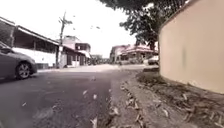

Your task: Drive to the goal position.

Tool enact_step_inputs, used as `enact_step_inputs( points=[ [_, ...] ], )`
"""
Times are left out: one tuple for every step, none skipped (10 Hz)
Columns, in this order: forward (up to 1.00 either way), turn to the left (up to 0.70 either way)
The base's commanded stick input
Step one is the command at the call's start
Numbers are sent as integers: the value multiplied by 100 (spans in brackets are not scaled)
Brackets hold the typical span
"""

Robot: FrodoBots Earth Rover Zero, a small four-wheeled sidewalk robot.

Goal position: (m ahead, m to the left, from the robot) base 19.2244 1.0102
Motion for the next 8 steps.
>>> enact_step_inputs(
  points=[
    [70, 0],
    [70, 0],
    [70, 0],
    [70, 0],
    [70, 0],
    [70, 0],
    [70, 22],
    [70, 29]
  ],
)
